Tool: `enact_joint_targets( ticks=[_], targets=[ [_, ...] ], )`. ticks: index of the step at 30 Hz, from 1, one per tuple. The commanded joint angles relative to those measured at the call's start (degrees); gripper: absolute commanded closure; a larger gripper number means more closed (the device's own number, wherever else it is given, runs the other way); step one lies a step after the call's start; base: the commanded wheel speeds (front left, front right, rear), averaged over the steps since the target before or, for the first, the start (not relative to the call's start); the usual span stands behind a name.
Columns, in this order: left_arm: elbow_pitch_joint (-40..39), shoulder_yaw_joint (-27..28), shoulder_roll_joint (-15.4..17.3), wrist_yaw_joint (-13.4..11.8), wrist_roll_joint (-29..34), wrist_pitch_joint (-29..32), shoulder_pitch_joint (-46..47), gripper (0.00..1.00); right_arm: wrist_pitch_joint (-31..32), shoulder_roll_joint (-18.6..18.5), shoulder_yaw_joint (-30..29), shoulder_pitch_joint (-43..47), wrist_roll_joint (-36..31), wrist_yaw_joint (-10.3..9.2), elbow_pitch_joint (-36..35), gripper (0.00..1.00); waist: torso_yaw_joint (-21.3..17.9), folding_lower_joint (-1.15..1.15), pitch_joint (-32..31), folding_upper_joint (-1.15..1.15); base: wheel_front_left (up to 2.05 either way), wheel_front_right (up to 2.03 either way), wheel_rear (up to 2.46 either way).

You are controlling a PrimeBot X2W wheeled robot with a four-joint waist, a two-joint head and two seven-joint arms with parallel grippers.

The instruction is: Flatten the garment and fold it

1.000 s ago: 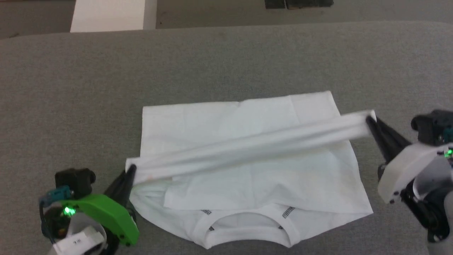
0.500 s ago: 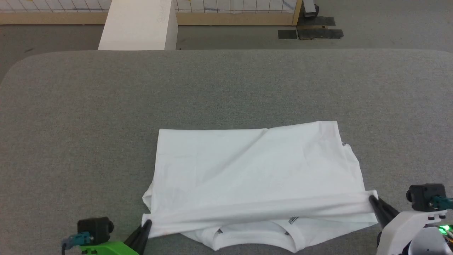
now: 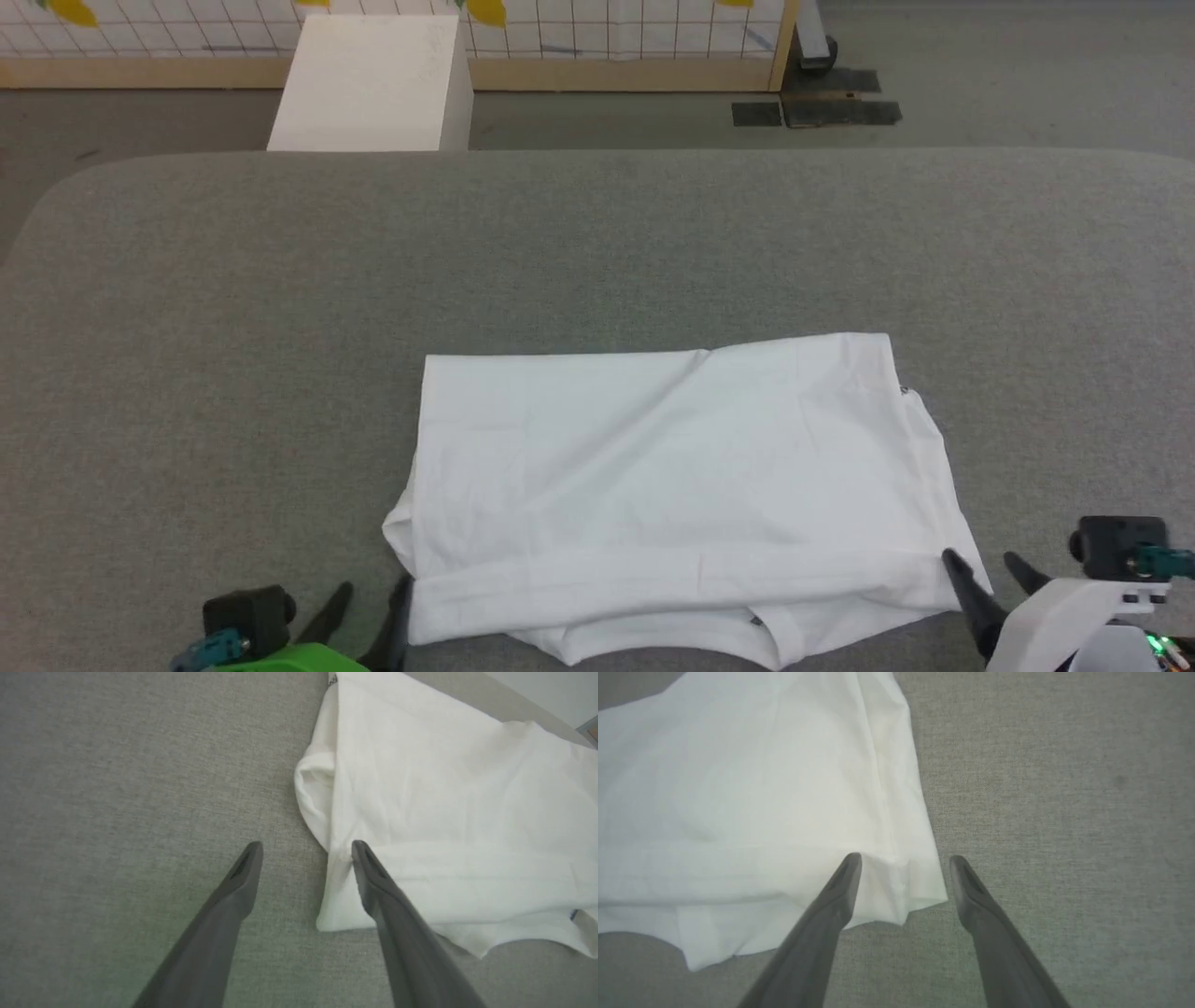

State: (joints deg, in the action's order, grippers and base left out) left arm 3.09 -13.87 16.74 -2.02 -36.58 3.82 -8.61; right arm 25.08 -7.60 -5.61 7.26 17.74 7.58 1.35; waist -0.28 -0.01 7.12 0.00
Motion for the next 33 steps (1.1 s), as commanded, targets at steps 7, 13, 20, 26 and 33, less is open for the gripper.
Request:
enact_joint_targets(
  ticks=[7,13,20,26,33],
  targets=[
    [1.08,3.47,-1.30,-2.27,5.48,-14.77,4.71,0.00,-3.26,3.17,-4.35,-0.80,3.25,-0.09,-3.14,0.00,1.38,0.01,-1.84,0.00,0.00,0.00,0.00],
    [2.54,5.32,-3.31,-2.63,10.69,-18.67,10.45,0.00,-5.16,4.39,-6.45,-5.53,3.47,-0.09,-1.14,0.00,1.86,0.01,-1.89,0.00,0.00,0.00,0.00],
    [0.72,8.08,-6.60,-1.39,19.12,-18.80,14.89,0.00,-4.90,4.69,-8.89,-12.27,3.76,-0.09,7.65,0.00,1.92,0.01,-1.06,0.00,0.00,0.00,0.00],
    [1.58,10.63,-8.54,0.59,21.88,-18.80,15.50,0.00,-0.63,4.70,-9.70,-17.31,1.92,-0.09,17.57,0.00,1.79,0.01,-0.18,0.00,0.00,0.00,0.00],
    [3.03,12.62,-10.24,2.45,23.51,-18.81,15.22,0.00,4.87,4.71,-7.80,-21.24,2.18,-0.09,25.64,0.00,2.43,0.01,0.37,0.00,0.00,0.00,0.00]
  ],
)
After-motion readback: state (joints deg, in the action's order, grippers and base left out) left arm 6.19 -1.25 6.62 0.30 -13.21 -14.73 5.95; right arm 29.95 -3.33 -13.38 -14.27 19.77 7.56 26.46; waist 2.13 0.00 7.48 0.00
